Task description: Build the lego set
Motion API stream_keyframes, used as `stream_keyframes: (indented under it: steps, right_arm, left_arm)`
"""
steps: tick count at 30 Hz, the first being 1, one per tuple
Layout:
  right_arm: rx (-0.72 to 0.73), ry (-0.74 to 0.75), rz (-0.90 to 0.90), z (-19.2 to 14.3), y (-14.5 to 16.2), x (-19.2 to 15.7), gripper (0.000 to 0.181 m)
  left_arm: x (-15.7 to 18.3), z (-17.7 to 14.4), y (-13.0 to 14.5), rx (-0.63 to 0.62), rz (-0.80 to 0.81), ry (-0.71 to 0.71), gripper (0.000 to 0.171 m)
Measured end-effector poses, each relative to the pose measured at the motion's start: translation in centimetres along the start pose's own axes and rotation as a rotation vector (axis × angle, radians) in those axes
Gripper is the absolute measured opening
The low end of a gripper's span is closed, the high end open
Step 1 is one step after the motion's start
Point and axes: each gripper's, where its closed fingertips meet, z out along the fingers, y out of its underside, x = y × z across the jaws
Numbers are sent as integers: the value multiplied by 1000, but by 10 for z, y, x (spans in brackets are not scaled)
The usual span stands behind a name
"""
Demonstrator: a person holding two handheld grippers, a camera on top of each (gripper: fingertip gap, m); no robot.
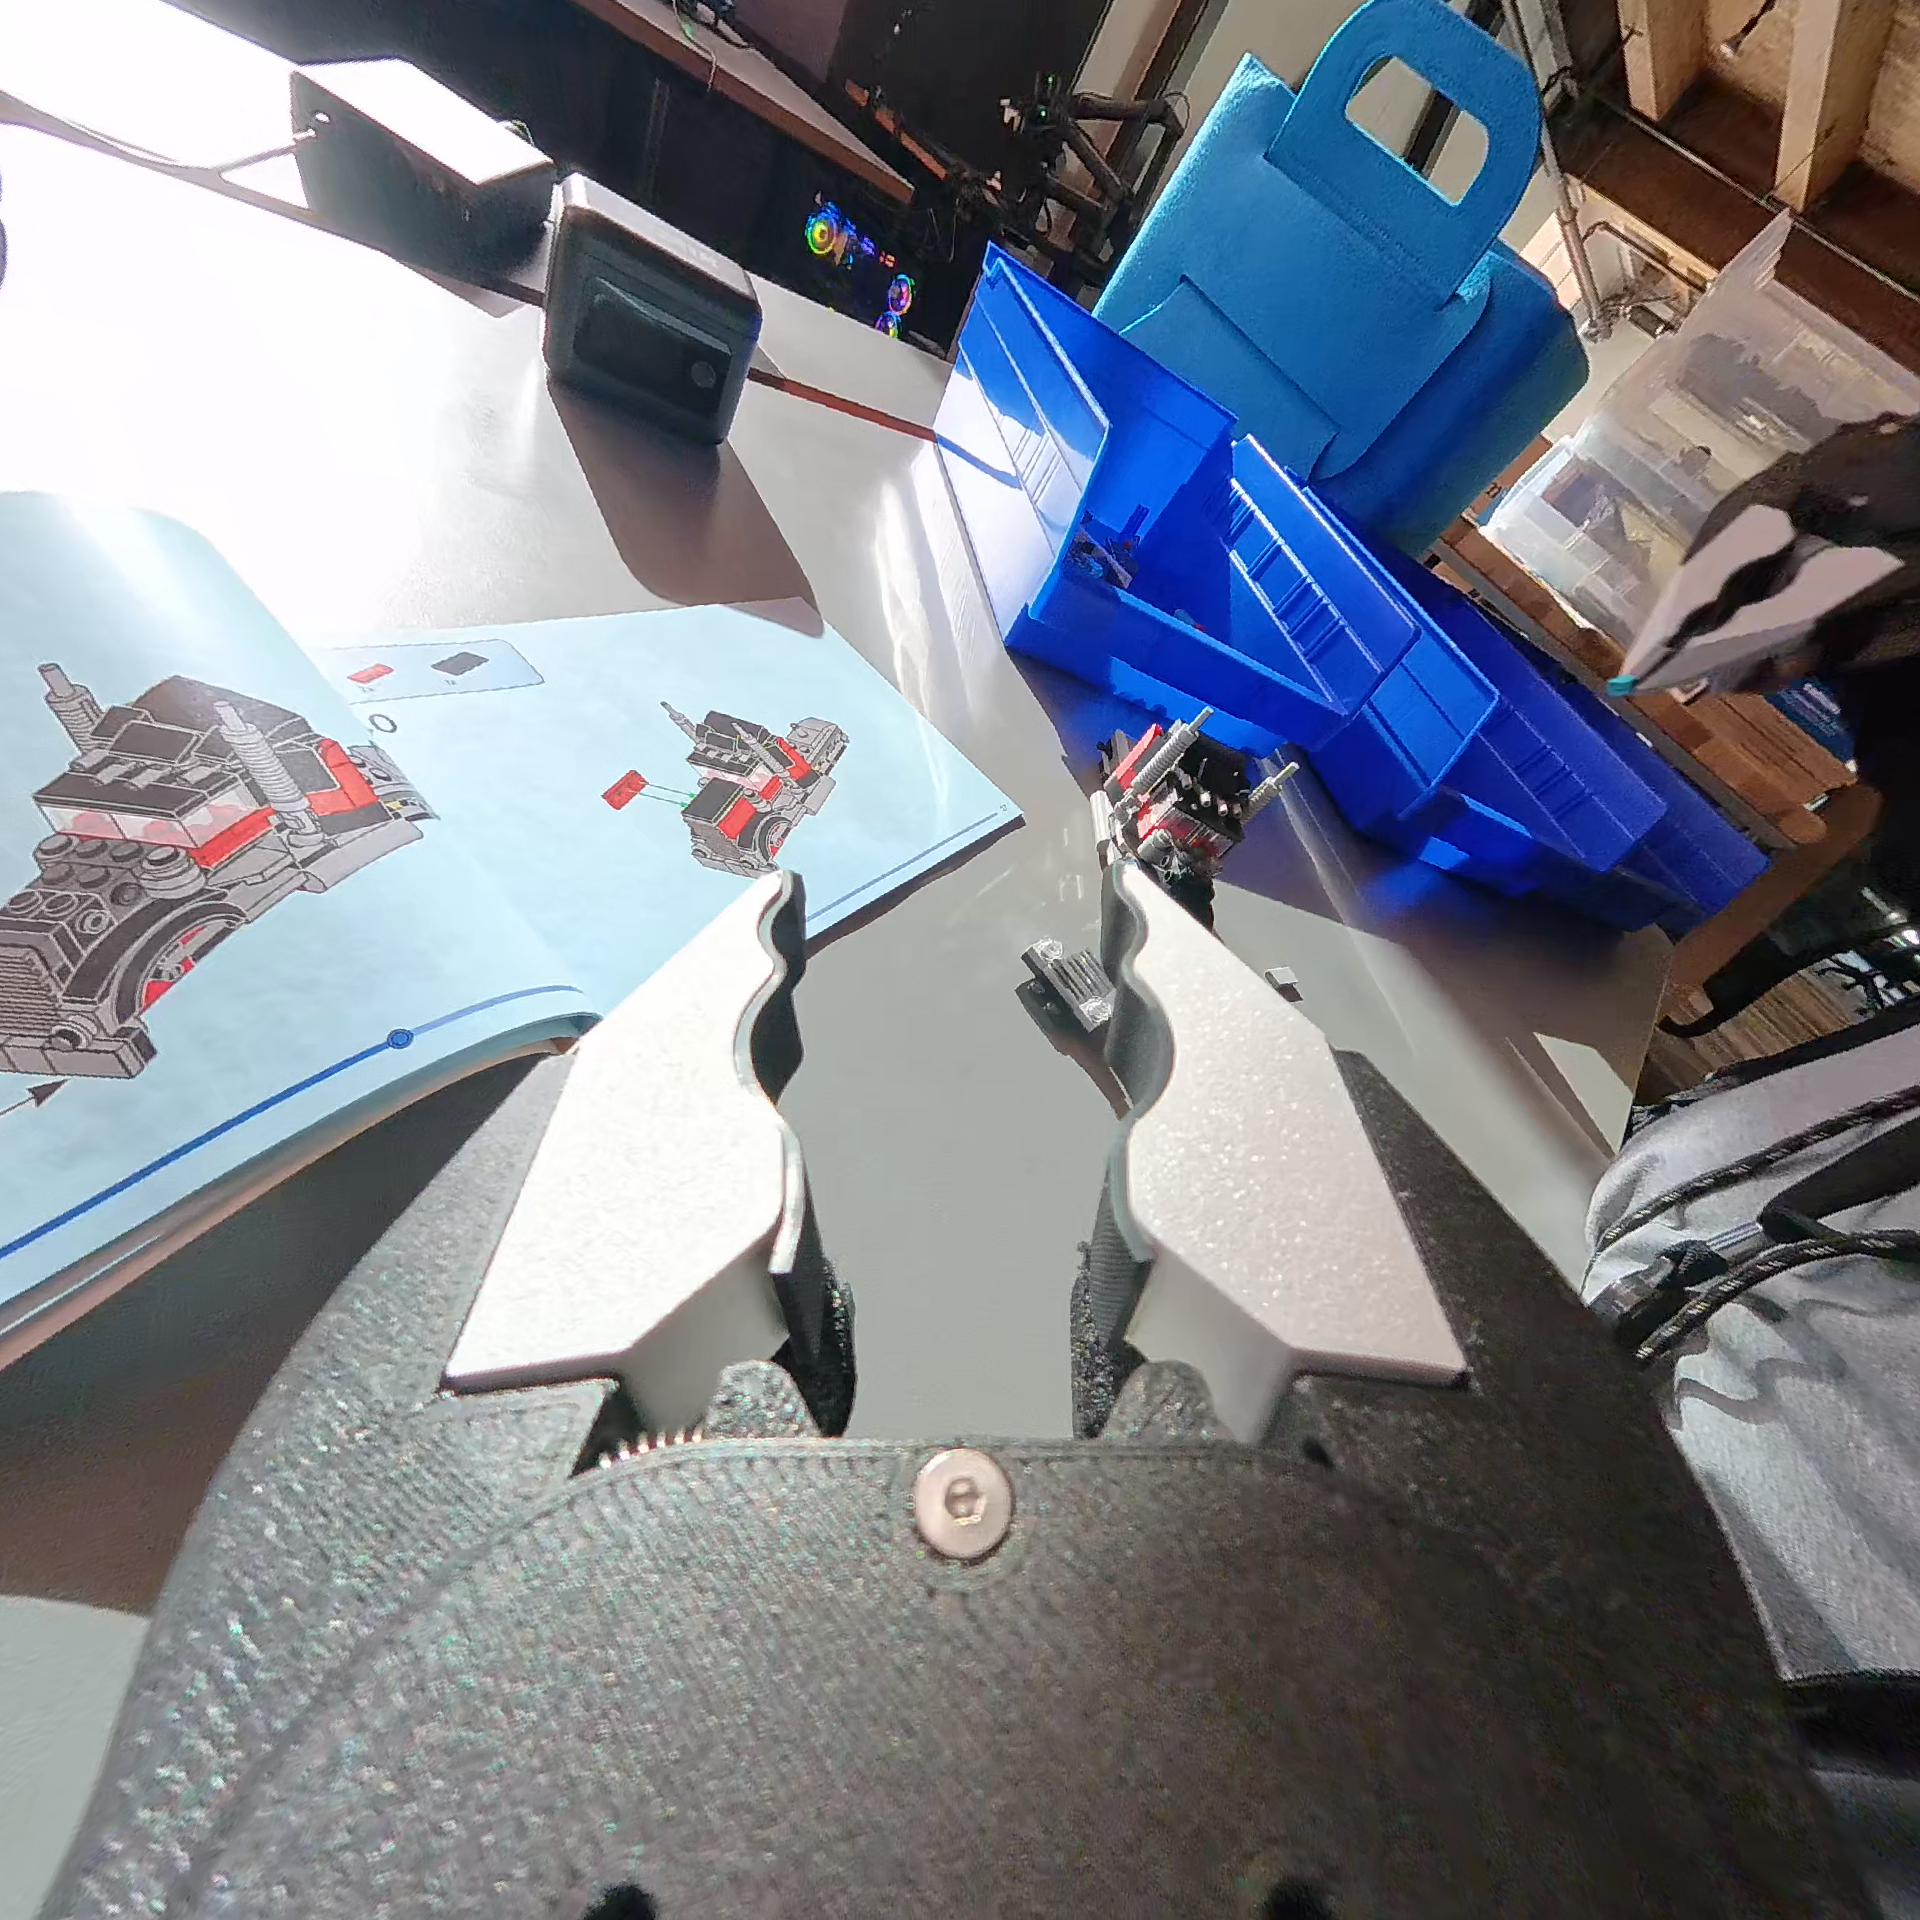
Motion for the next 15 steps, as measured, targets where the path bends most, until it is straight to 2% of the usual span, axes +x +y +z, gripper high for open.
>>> stream_keyframes:
  steps: [3,7,9,11,15]
  right_arm:
    - [234,-66,30,39,-44,-35,4]
    - [417,-182,55,118,-89,-70,4]
    - [436,-211,63,154,-105,-81,4]
    - [395,-174,51,186,-112,-81,4]
    - [313,-89,4,218,-110,-77,4]
  left_arm:
    - [0,2,2,-14,-1,-2,57]
    - [-1,2,3,-22,-1,-7,57]
    - [-1,1,1,-9,2,-11,57]
    - [-1,-1,0,7,3,-16,57]
    - [0,-3,-1,21,-1,-16,57]
